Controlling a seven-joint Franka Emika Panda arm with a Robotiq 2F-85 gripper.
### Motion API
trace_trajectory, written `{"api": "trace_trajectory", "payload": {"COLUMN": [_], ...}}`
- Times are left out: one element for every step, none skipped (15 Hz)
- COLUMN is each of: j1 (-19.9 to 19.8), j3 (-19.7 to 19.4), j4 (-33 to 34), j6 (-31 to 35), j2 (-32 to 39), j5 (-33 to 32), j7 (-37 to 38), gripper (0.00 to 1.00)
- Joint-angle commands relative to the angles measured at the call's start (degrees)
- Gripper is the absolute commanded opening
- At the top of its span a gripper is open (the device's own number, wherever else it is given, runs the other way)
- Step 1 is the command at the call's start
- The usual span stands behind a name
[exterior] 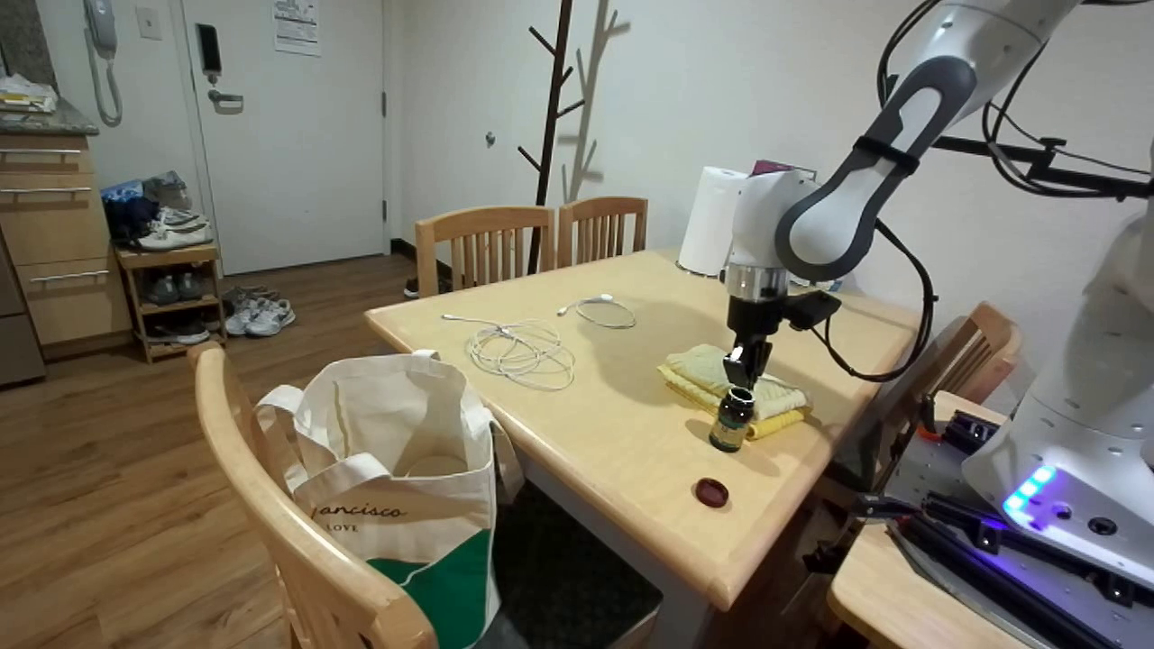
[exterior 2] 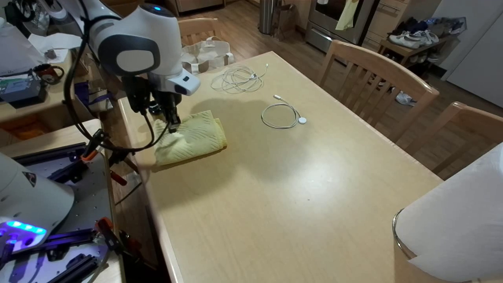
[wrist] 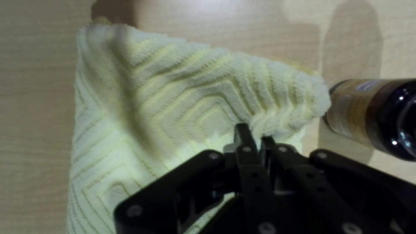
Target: Close the bottle with the lid, wipe the table with the yellow cloth, and move the bottle forward
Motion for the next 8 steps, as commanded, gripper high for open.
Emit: {"api": "trace_trajectory", "payload": {"j1": [-1.88,-2.37,-2.85,-3.23,-3.56,-3.75,-3.71,-3.70], "j3": [-0.28,-0.34,-0.68,-1.07,-1.76,-2.69,-4.12,-5.55], "j4": [1.25,1.09,0.71,0.16,-0.49,-1.06,-1.66,-1.99], "j6": [-1.45,-1.46,-1.49,-1.67,-2.23,-2.99,-4.31,-5.61], "j2": [3.66,4.01,4.16,3.89,3.10,2.39,1.51,0.94], "j5": [1.25,1.65,1.90,2.16,2.03,1.33,-0.15,-1.52], "j7": [-1.89,-2.19,-2.00,-1.84,-1.37,-0.66,0.77,2.09], "gripper": [0.07,0.08,0.08,0.09,0.08,0.07,0.08,0.08]}}
